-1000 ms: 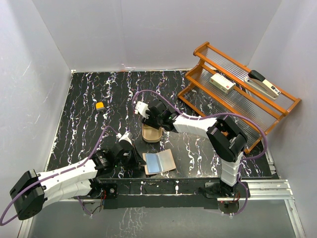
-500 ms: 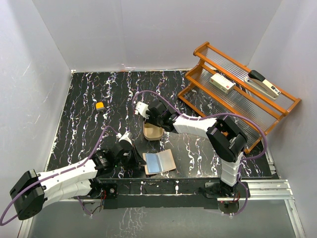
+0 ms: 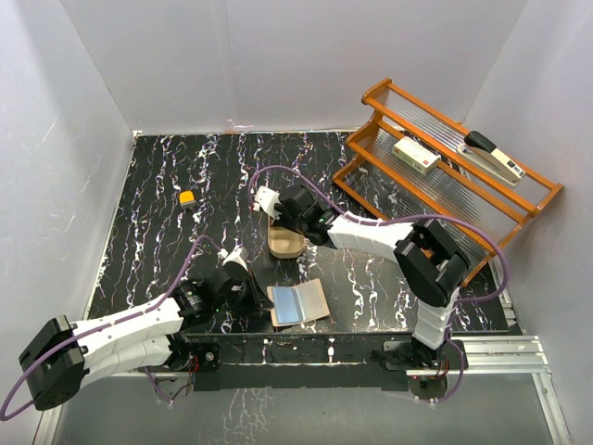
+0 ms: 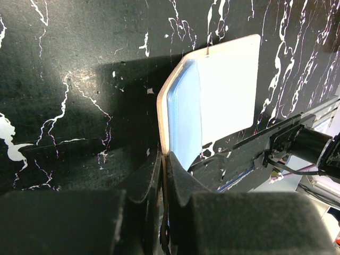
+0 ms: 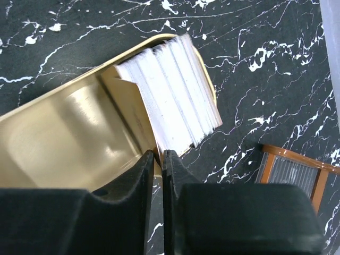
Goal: Put the credit cards into the card holder
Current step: Pick up the credit card from the storage box.
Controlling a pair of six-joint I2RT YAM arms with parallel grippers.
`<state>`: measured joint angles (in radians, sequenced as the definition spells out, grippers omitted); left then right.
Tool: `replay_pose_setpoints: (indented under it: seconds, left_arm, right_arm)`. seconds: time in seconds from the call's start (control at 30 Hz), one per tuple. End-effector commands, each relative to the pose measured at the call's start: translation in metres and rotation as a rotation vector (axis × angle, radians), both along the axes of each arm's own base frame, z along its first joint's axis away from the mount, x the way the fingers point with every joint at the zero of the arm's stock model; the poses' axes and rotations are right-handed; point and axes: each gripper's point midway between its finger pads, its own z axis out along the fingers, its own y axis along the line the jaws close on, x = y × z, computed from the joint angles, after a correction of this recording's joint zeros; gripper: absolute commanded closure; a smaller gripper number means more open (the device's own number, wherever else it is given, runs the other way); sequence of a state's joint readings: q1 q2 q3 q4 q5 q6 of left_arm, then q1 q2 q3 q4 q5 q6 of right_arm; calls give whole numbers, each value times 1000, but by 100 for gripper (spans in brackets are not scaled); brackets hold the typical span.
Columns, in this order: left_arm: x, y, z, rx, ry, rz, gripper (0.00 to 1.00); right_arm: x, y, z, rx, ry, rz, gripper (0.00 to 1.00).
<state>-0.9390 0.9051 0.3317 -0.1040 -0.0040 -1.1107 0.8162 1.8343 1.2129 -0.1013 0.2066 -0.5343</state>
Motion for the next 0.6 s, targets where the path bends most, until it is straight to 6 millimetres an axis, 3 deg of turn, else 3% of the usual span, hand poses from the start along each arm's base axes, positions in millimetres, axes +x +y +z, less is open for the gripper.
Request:
replay_pose_setpoints:
  seconds: [0.0,0.03,0.07,0.33,0.57]
  left_arm:
    - [3,-4,7,-13,-15,-2,100]
    - [3,-4,7,-12,-13,-1,100]
    - [4,-4,7,-13,-15,1,100]
    - [5,-5,8,-13,-14,4,100]
    - [6,-9,11,-53,-23,11,100]
  right_arm:
    - [-3,2,38,78,-33,1,97]
    - [-9,4,34,83,-6,13,100]
    - [-15,6,44,111,-6,26,100]
    - [-71,10,64,244,138,104,100]
    - [-114,0,89,472,310,-3,100]
